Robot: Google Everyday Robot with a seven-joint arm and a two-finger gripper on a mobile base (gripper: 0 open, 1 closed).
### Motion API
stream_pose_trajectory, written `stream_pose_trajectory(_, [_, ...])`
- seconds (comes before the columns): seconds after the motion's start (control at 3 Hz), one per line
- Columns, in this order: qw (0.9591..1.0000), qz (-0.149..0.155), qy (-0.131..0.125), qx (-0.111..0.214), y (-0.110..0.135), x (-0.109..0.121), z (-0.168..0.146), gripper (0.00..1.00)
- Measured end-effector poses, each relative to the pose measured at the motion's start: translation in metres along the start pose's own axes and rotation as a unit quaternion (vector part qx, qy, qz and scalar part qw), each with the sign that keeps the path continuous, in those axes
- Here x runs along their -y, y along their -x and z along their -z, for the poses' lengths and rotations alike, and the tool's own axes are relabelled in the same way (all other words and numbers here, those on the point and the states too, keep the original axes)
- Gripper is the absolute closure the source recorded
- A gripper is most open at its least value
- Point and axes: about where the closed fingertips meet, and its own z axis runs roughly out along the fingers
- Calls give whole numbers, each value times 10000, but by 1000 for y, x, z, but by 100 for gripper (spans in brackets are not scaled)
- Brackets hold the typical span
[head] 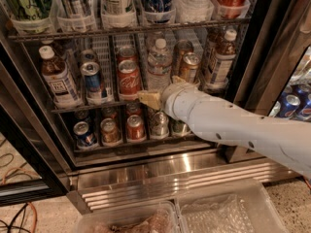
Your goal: Pick water bottle from middle shelf of fridge
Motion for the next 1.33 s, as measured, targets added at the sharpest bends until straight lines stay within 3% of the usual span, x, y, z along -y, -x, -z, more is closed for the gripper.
stream_pose_trajectory(0.33, [9999,-10,-152,72,3,7,-3,25])
stream_pose_trajectory(0.67, [9988,-112,-300,362,18,11,-28,29])
stream_pose_trajectory(1.0, [9988,-120,-317,358,17,12,-29,32])
stream_pose_trajectory(1.33, [9990,-86,-310,314,15,11,-32,51])
